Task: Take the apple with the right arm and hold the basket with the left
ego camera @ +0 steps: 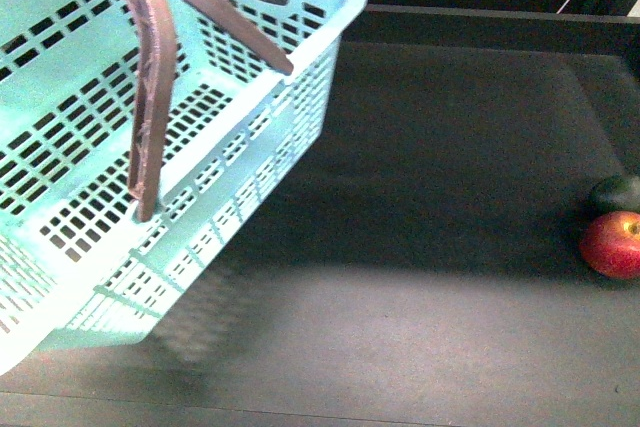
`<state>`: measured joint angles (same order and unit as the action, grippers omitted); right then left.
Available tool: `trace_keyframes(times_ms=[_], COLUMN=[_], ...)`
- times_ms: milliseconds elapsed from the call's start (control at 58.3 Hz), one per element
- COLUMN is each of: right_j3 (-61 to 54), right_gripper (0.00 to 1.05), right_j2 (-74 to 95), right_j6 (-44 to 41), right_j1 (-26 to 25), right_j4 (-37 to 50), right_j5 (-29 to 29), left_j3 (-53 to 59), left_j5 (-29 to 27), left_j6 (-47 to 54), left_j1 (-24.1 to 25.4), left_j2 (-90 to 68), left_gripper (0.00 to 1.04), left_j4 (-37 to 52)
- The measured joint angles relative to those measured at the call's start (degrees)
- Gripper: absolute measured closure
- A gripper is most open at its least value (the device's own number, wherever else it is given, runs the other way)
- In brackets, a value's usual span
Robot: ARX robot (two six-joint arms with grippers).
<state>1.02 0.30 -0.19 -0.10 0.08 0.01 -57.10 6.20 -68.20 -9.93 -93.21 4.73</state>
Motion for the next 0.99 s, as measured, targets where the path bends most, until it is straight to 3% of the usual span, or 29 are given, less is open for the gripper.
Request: trace_keyframes(times_ms=[480,703,995], right_j3=[0.0,0.0,0.0], right_gripper=[0.09,0.09,0.09], right_j2=[0.0,0.0,0.0], right_j6=[0.0,-0.02,-0.02], right_j1=[0.0,0.0,0.0], right_j4=[0.0,0.0,0.0], right_j5=[0.02,0.02,0.02], left_j3=[-8.35,-10.16,-10.16], left_j5=[1.14,1.75,2.49], left_j6=[5.49,7.06,7.91], left_j1=[-17.64,-21.14,-22.16], left_j2=[0.31,0.07,-0.02], left_gripper=[0.9,0.9,0.9], left_j4=[-6.08,-6.73,-6.67])
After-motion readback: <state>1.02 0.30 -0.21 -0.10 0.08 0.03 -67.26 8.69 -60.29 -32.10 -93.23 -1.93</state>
